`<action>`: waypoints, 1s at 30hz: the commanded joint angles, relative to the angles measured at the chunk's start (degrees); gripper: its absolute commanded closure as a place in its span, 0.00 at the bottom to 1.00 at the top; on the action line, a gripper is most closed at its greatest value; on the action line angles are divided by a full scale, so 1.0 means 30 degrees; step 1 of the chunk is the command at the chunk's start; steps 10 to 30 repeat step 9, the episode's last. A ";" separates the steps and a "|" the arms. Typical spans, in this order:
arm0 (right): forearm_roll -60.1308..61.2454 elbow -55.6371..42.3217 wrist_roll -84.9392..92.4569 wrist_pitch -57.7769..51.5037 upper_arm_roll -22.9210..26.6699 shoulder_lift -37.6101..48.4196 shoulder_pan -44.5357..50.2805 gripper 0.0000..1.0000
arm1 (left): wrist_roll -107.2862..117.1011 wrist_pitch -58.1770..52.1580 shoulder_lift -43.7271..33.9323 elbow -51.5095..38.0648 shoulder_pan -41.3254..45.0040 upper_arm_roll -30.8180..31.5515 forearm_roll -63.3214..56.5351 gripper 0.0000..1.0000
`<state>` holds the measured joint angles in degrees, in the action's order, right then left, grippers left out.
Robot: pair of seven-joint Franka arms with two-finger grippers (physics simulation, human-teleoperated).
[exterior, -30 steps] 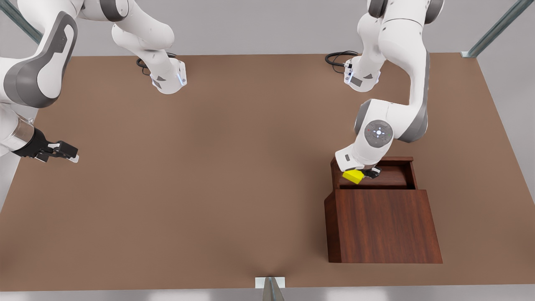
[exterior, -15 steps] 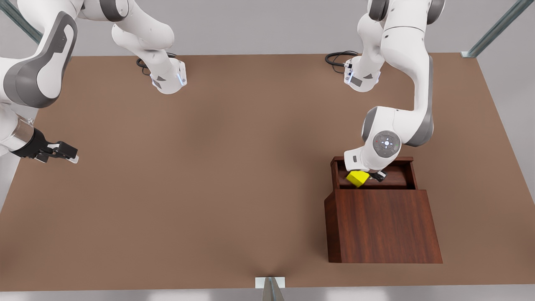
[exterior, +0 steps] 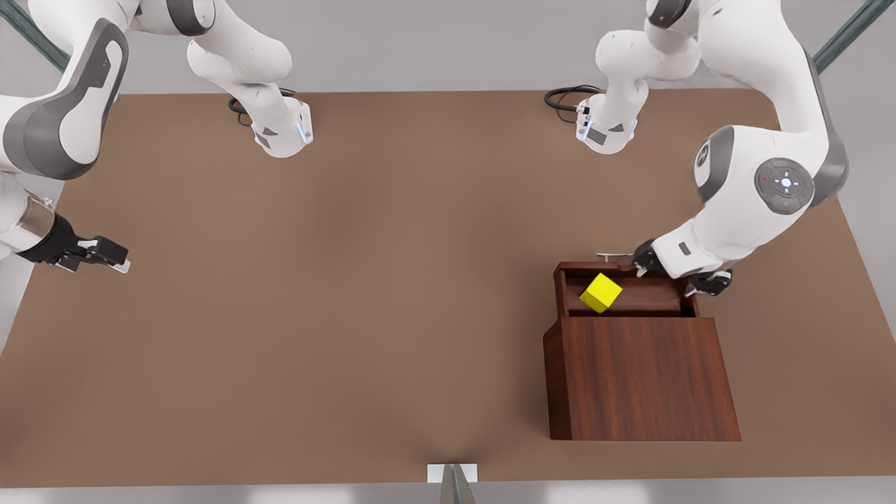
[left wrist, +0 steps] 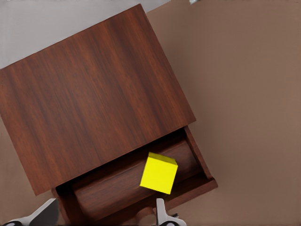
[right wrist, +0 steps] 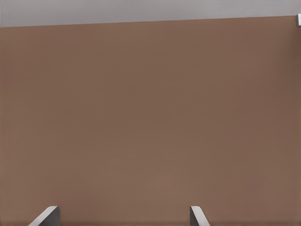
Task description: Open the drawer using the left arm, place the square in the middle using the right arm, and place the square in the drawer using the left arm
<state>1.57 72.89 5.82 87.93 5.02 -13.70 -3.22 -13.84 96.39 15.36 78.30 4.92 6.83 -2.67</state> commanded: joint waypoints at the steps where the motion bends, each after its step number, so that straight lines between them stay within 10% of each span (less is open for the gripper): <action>1: 0.0003 -0.0011 -0.0008 0.0017 -0.0002 -0.0004 0.0018 0.00 | 0.7015 -0.0548 -0.0344 -0.0054 -0.1786 0.2088 -0.1864 0.00; 30: 0.0032 -0.0011 -0.0008 0.0046 -0.0002 -0.0004 0.0018 0.00 | 1.0589 -0.0021 -0.0695 0.0209 -0.2696 0.3144 -0.2450 0.00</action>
